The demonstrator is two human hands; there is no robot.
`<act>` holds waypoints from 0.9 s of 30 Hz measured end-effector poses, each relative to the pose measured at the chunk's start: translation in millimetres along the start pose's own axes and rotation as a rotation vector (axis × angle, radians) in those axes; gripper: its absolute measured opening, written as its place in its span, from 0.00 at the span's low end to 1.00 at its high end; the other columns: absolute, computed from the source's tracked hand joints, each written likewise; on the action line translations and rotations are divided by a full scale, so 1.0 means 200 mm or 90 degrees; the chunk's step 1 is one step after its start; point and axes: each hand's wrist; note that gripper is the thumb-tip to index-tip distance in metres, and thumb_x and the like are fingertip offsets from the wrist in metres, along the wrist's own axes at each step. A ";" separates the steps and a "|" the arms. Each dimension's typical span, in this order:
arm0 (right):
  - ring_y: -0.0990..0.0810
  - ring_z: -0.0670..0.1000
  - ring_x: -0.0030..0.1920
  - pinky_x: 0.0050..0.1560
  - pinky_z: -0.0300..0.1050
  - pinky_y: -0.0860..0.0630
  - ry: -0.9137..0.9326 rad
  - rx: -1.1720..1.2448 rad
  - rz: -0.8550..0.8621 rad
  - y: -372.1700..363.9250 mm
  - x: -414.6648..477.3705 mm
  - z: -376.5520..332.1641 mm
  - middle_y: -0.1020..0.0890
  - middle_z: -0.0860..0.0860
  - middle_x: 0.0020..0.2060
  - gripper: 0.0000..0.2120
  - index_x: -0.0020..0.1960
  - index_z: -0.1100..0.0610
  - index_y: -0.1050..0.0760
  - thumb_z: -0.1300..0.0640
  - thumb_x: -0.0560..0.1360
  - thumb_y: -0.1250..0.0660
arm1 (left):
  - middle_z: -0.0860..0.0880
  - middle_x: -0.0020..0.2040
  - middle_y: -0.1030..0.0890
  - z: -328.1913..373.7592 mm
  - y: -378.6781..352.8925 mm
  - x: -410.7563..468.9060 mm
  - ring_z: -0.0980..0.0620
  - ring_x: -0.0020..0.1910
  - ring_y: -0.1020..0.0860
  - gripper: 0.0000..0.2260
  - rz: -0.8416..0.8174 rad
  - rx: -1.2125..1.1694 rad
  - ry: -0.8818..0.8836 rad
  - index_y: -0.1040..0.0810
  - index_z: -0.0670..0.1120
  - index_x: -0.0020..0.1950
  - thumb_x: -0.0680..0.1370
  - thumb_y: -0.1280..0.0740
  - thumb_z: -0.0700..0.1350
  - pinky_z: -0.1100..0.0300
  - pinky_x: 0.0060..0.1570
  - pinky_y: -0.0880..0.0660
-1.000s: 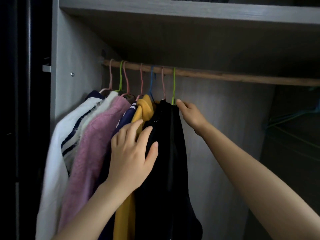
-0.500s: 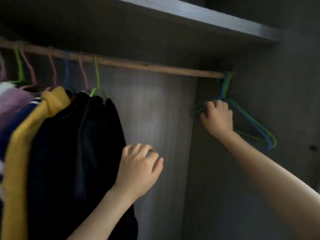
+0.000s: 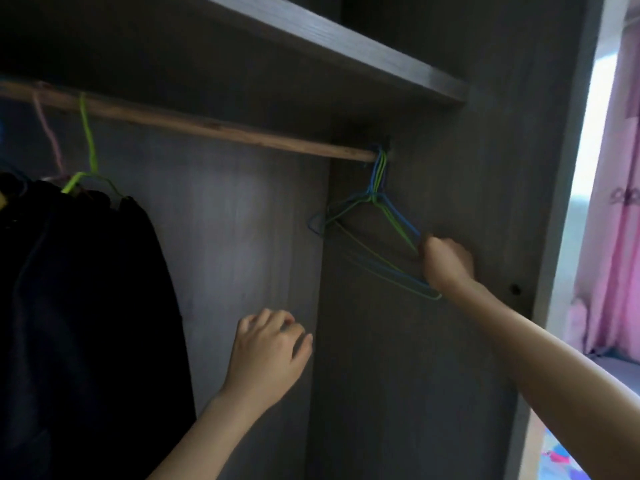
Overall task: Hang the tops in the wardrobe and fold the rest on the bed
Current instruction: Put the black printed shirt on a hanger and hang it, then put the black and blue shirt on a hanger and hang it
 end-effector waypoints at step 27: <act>0.26 0.53 0.22 0.19 0.39 0.36 0.502 0.117 0.056 -0.50 -1.08 0.37 0.25 0.51 0.26 0.13 0.53 0.57 0.31 0.54 0.83 0.52 | 0.38 0.28 0.25 0.10 -0.41 -0.67 0.36 0.24 0.25 0.15 -0.194 -0.230 0.232 0.27 0.39 0.34 0.71 0.46 0.48 0.52 0.23 0.29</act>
Point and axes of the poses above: each hand's wrist, its own x-axis towards the middle knuckle, its own y-axis out of the back of the hand, z = x × y
